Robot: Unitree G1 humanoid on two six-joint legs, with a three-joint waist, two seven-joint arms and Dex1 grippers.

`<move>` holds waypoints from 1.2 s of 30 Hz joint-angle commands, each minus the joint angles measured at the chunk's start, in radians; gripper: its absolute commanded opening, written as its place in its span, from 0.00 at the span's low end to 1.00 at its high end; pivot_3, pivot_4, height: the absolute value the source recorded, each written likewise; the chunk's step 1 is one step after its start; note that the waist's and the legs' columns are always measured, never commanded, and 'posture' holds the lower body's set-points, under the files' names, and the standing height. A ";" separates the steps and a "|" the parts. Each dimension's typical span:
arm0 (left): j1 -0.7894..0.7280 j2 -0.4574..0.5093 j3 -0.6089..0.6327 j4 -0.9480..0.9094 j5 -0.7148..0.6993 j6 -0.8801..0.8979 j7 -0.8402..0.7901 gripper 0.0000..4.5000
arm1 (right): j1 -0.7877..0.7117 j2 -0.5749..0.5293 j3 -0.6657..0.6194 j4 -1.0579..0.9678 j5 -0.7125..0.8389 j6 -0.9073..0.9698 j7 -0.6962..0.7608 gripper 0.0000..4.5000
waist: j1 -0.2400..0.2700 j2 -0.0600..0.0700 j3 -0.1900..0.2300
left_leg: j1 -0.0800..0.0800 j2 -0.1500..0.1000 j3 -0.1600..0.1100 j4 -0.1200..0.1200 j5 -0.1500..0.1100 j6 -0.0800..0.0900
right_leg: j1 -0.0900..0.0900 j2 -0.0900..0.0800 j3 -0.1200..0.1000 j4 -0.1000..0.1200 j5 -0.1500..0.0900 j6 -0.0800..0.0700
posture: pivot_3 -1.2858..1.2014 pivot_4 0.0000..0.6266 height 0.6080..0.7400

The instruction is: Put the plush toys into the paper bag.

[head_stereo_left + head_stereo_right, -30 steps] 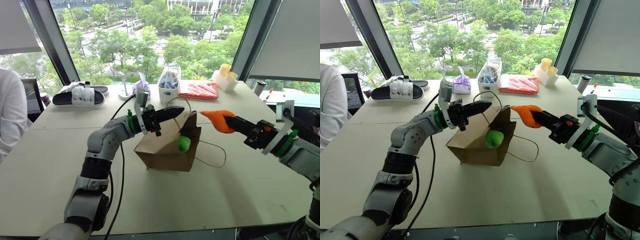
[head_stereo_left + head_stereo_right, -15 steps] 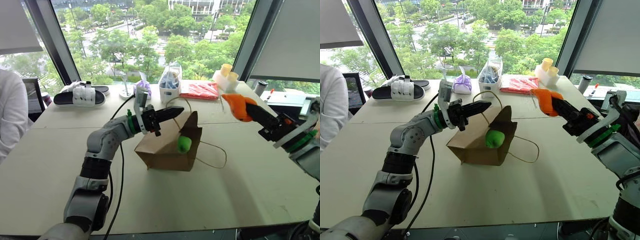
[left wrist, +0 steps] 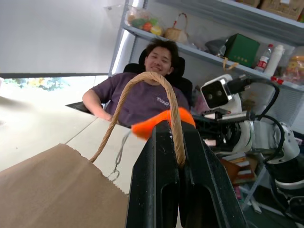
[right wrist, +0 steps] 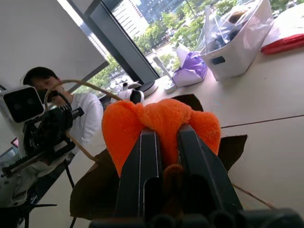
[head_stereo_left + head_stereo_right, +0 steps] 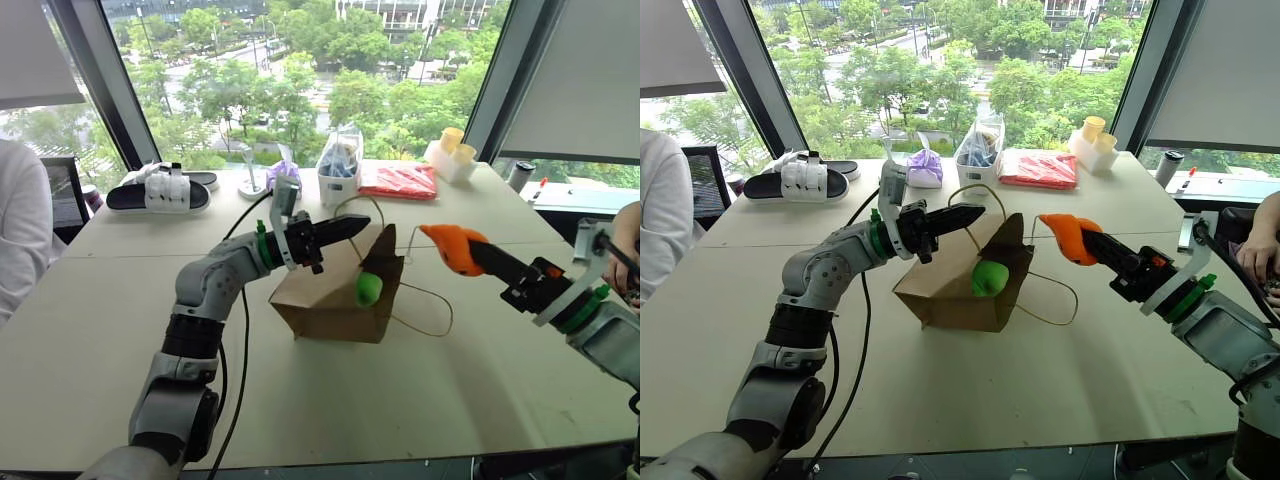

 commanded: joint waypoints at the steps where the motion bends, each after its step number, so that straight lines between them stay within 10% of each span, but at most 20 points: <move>1: -0.022 0.009 0.020 -0.033 -0.032 0.016 -0.015 0.00 | 0.002 -0.025 0.035 -0.054 -0.006 -0.008 0.032 0.01 | -0.001 0.000 0.000 | 0.000 0.000 0.000 0.000 0.000 0.000 | 0.000 0.000 0.000 0.000 0.000 0.000 | 0.52 0.24 1.00; 20: -0.015 0.003 0.060 -0.084 -0.126 0.091 0.022 0.00 | -0.438 0.084 0.614 0.422 -0.722 -0.316 0.391 0.01 | -0.004 0.000 0.000 | -0.001 0.000 0.000 0.001 0.002 -0.003 | -0.002 0.001 0.000 0.000 0.000 0.000 | 0.52 0.24 1.00; 28: -0.060 -0.043 0.180 -0.019 -0.221 0.112 0.142 0.00 | -0.447 0.139 0.612 0.400 -0.798 -0.344 0.422 0.96 | -0.003 0.000 0.000 | -0.001 0.000 -0.002 0.001 0.002 -0.004 | -0.001 0.001 0.000 0.000 0.000 0.000 | 0.52 0.24 1.00; 36: -0.045 -0.047 0.184 -0.017 -0.219 0.100 0.168 0.00 | -0.336 0.074 0.475 0.213 -0.704 -0.220 0.431 0.99 | 0.000 -0.001 0.000 | -0.001 -0.001 -0.002 0.001 0.002 -0.004 | -0.001 0.000 0.000 0.000 0.000 0.000 | 0.52 0.24 1.00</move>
